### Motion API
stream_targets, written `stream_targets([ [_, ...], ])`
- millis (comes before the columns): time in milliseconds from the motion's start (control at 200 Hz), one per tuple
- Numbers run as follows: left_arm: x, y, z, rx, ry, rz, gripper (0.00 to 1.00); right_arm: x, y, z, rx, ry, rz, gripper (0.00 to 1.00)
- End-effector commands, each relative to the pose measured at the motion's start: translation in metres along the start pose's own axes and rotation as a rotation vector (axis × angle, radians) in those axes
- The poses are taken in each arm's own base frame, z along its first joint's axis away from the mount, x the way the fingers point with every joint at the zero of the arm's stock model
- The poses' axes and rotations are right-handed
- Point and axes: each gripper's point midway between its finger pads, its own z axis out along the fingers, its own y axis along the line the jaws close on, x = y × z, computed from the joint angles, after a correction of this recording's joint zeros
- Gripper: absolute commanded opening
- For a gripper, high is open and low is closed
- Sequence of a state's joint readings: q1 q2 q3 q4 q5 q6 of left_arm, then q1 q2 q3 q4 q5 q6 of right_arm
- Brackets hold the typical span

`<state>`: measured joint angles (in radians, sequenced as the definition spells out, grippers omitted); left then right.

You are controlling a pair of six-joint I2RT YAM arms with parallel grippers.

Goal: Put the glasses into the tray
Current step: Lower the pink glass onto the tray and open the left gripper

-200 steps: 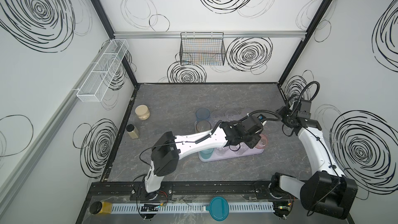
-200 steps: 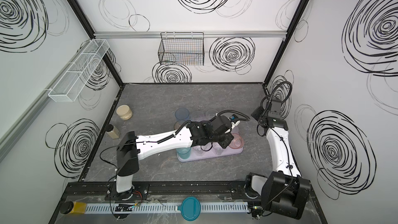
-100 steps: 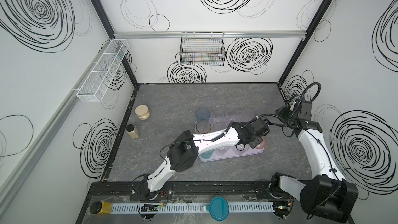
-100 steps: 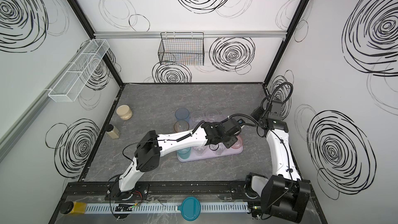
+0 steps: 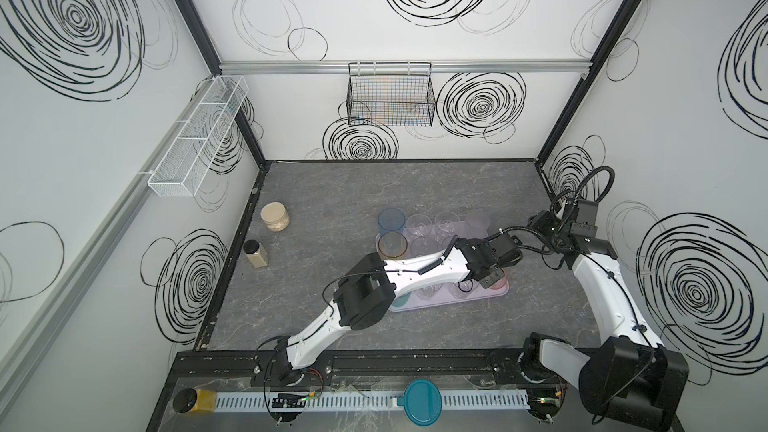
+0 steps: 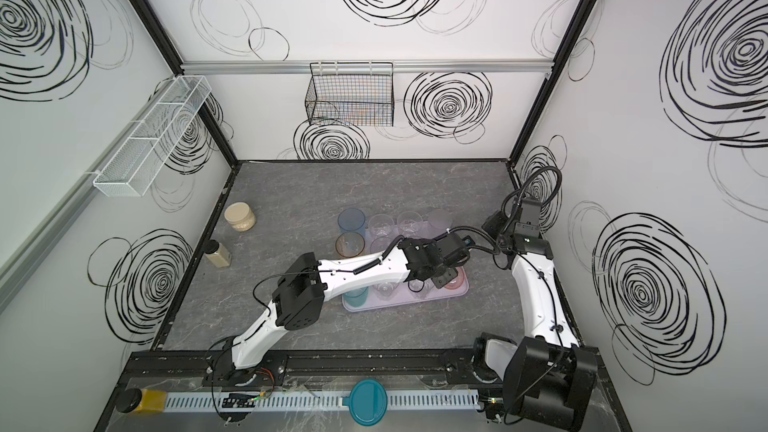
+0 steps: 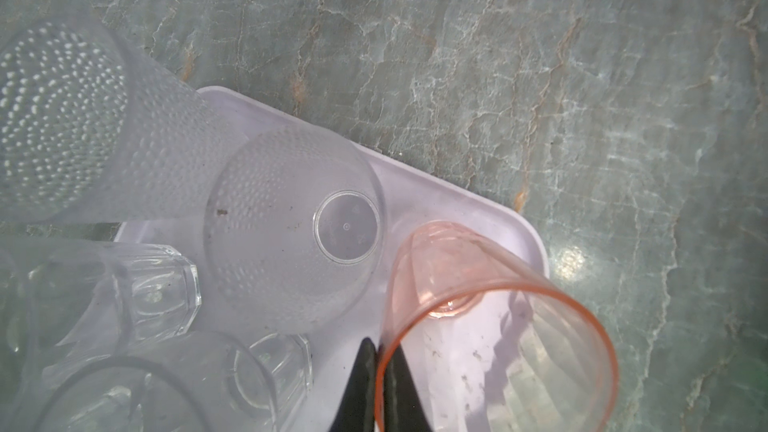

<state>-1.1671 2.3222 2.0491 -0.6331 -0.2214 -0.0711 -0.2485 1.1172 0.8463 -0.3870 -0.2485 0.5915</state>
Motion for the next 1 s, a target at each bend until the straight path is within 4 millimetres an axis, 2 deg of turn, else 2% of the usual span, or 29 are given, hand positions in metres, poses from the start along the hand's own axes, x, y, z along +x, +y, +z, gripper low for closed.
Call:
stream_targets([
  [0,-0.005,-0.006,0.001,0.0,-0.01,0.026,0.11,-0.002,0.006,-0.003,-0.024,-0.023,0.005,0.51],
  [175,-0.013,-0.003,-0.005,-0.013,-0.031,0.02,0.26,0.0,0.007,-0.003,-0.026,-0.019,0.003,0.51],
  [310,-0.027,-0.001,-0.015,-0.01,-0.079,0.003,0.28,0.004,0.009,-0.001,-0.029,-0.012,-0.001,0.51],
  [475,-0.039,0.006,-0.032,-0.026,-0.124,-0.014,0.38,0.003,0.009,-0.001,-0.014,-0.017,-0.02,0.51],
  [635,-0.06,0.014,-0.069,-0.022,-0.225,-0.041,0.46,-0.004,0.011,-0.004,-0.005,-0.035,-0.036,0.51],
  [785,-0.071,0.023,-0.117,-0.002,-0.338,-0.075,0.53,-0.016,0.017,-0.009,-0.005,-0.06,-0.047,0.51],
  [915,-0.062,0.038,-0.156,-0.017,-0.443,-0.112,0.62,-0.025,0.025,-0.011,-0.01,-0.069,-0.059,0.51],
  [990,-0.048,0.059,-0.178,-0.07,-0.5,-0.137,0.66,-0.033,0.031,-0.014,-0.011,-0.086,-0.072,0.51],
])
